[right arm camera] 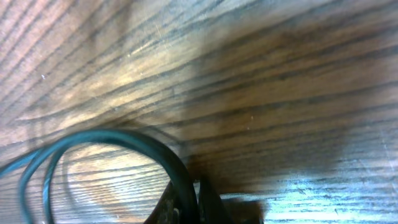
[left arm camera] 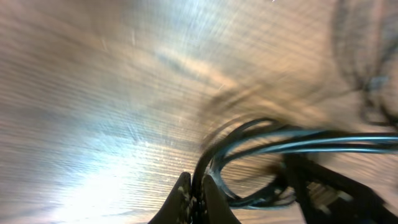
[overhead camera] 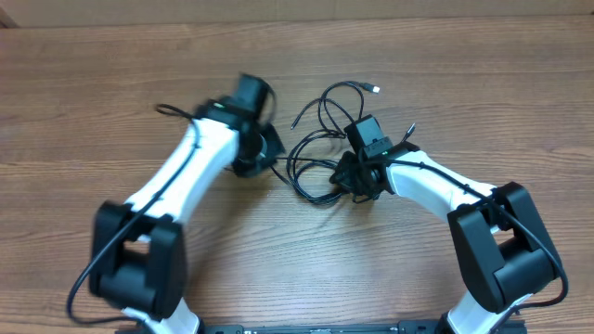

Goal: Untangle cables

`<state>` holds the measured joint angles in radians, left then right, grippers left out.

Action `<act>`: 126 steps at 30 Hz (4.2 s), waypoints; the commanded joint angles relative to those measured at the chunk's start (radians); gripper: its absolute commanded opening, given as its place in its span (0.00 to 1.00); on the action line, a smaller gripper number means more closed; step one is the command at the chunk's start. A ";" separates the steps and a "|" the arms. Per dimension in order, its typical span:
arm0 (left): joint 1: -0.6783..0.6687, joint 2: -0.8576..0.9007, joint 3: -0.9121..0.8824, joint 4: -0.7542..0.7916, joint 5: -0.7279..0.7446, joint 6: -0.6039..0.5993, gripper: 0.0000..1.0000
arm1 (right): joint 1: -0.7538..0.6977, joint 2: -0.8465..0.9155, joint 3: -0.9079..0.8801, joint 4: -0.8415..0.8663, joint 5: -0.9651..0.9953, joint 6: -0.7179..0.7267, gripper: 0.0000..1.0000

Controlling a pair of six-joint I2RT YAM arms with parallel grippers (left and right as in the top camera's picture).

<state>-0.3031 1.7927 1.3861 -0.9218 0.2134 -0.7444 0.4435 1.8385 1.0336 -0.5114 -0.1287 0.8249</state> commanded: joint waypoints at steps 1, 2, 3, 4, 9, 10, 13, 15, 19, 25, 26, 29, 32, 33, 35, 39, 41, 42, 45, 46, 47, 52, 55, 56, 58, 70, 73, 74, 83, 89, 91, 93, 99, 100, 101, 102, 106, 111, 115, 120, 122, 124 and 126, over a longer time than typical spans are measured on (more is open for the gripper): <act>0.070 -0.066 0.037 -0.024 -0.030 0.183 0.04 | -0.032 -0.025 0.016 -0.005 0.051 -0.030 0.04; 0.088 -0.068 0.037 -0.024 -0.031 0.188 0.05 | -0.032 -0.025 0.016 -0.002 0.044 -0.047 0.04; 0.100 -0.068 0.037 -0.024 -0.029 0.188 0.22 | -0.032 -0.025 0.016 0.001 0.037 -0.059 0.04; 0.111 -0.066 0.037 -0.023 -0.014 0.183 0.56 | -0.032 -0.025 0.016 0.004 0.027 -0.074 0.04; 0.088 -0.055 0.032 -0.024 0.108 0.183 0.90 | -0.032 -0.024 0.016 0.005 0.023 -0.075 0.04; 0.071 -0.053 0.028 -0.025 0.127 0.179 0.84 | -0.032 -0.024 0.016 0.005 0.023 -0.075 0.04; -0.001 -0.052 -0.003 -0.016 0.126 0.101 0.79 | -0.032 -0.025 0.016 0.004 0.023 -0.075 0.04; -0.054 -0.051 -0.034 0.017 0.124 0.036 0.78 | -0.032 -0.024 0.016 0.005 0.023 -0.075 0.04; -0.144 -0.045 -0.094 0.111 0.094 -0.063 0.71 | -0.032 -0.024 0.016 0.004 0.023 -0.075 0.04; -0.258 0.014 -0.179 0.241 -0.011 -0.310 0.67 | -0.032 -0.025 0.016 0.004 0.022 -0.075 0.04; -0.264 0.027 -0.179 0.253 -0.010 -0.312 0.67 | -0.032 -0.024 0.016 0.004 0.022 -0.075 0.04; -0.278 0.077 -0.179 0.286 -0.011 -0.332 0.66 | -0.032 -0.025 0.016 0.004 0.014 -0.074 0.04; -0.280 0.128 -0.179 0.300 -0.003 -0.380 0.64 | -0.032 -0.024 0.016 0.003 0.011 -0.075 0.04; -0.280 0.139 -0.179 0.307 -0.003 -0.383 0.63 | -0.032 -0.025 0.016 0.003 0.010 -0.075 0.04; -0.279 0.154 -0.179 0.318 -0.003 -0.382 0.60 | -0.032 -0.025 0.016 0.003 0.004 -0.075 0.04; -0.278 0.159 -0.179 0.351 -0.011 -0.382 0.56 | -0.032 -0.025 0.016 0.003 0.004 -0.075 0.04; -0.277 0.159 -0.179 0.359 -0.011 -0.383 0.46 | -0.032 -0.025 0.016 0.003 0.004 -0.075 0.04; -0.274 0.159 -0.179 0.359 -0.011 -0.383 0.38 | -0.032 -0.025 0.016 0.003 0.004 -0.075 0.04; -0.268 0.159 -0.179 0.356 -0.011 -0.381 0.23 | -0.032 -0.024 0.016 0.003 0.004 -0.075 0.04; -0.266 0.159 -0.179 0.354 -0.011 -0.381 0.19 | -0.032 -0.025 0.016 0.003 0.003 -0.075 0.04; -0.265 0.159 -0.179 0.351 -0.011 -0.381 0.14 | -0.032 -0.024 0.016 0.003 0.004 -0.075 0.04; -0.250 0.156 -0.178 0.330 -0.010 -0.378 0.04 | -0.032 -0.025 0.016 0.000 0.004 -0.075 0.04; -0.220 0.137 -0.177 0.310 0.006 -0.337 0.04 | -0.032 -0.024 0.016 -0.005 0.005 -0.074 0.04; -0.208 0.125 -0.177 0.307 0.018 -0.313 0.04 | -0.032 -0.024 0.016 -0.007 0.005 -0.074 0.04; -0.177 0.096 -0.177 0.303 0.050 -0.259 0.04 | -0.036 -0.024 0.016 -0.011 0.005 -0.074 0.04; 0.097 -0.092 -0.177 0.251 0.285 0.059 0.24 | -0.058 -0.024 0.016 -0.022 0.004 -0.071 0.04; 0.108 -0.082 -0.177 0.206 0.264 0.070 0.79 | -0.058 -0.024 0.016 -0.022 0.003 -0.071 0.04; 0.105 -0.080 -0.177 0.201 0.264 0.073 0.82 | -0.058 -0.025 0.016 -0.022 0.000 -0.072 0.04; 0.100 -0.080 -0.177 0.169 0.203 0.122 0.83 | -0.058 -0.025 0.016 0.011 -0.143 -0.291 0.04; 0.115 -0.080 -0.177 0.167 0.186 0.187 0.82 | -0.056 -0.051 0.121 -0.097 -0.320 -0.616 0.04; 0.115 -0.080 -0.177 0.170 0.162 0.194 0.82 | -0.048 -0.078 0.193 -0.184 -0.368 -0.713 0.04; 0.115 -0.080 -0.177 0.179 0.161 0.211 0.82 | -0.033 -0.101 0.265 -0.291 -0.397 -0.793 0.07; 0.107 -0.080 -0.177 0.243 0.200 0.229 0.80 | -0.005 -0.126 0.359 -0.454 -0.329 -0.851 0.18; 0.105 -0.080 -0.177 0.255 0.206 0.229 0.80 | -0.005 -0.126 0.358 -0.463 -0.307 -0.850 0.18; 0.100 -0.080 -0.177 0.265 0.207 0.229 0.79 | -0.007 -0.126 0.358 -0.468 -0.273 -0.841 0.18; 0.097 -0.080 -0.177 0.270 0.206 0.230 0.78 | -0.007 -0.126 0.358 -0.469 -0.245 -0.824 0.18; 0.059 -0.078 -0.177 0.312 0.206 0.267 0.77 | -0.007 -0.126 0.358 -0.449 -0.160 -0.769 0.25; -0.011 -0.069 -0.177 0.390 0.191 0.308 0.76 | -0.007 -0.126 0.358 -0.428 -0.159 -0.760 0.27; -0.057 -0.044 -0.177 0.431 0.116 0.319 0.79 | -0.007 -0.126 0.358 -0.417 -0.060 -0.622 0.32; -0.082 0.008 -0.177 0.468 0.090 0.365 0.80 | -0.013 -0.126 0.358 -0.413 0.009 -0.504 0.36; -0.085 0.035 -0.177 0.475 0.091 0.378 0.80 | -0.023 -0.126 0.358 -0.414 0.008 -0.471 0.36; -0.085 0.072 -0.177 0.475 0.105 0.378 0.80 | -0.045 -0.126 0.358 -0.415 0.005 -0.428 0.35; -0.085 0.091 -0.177 0.475 0.130 0.378 0.76 | -0.066 -0.126 0.358 -0.415 -0.002 -0.402 0.35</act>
<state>-0.3847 1.8359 1.2148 -0.4503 0.3260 -0.4068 0.4168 1.7149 1.3849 -0.9314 -0.1490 0.3298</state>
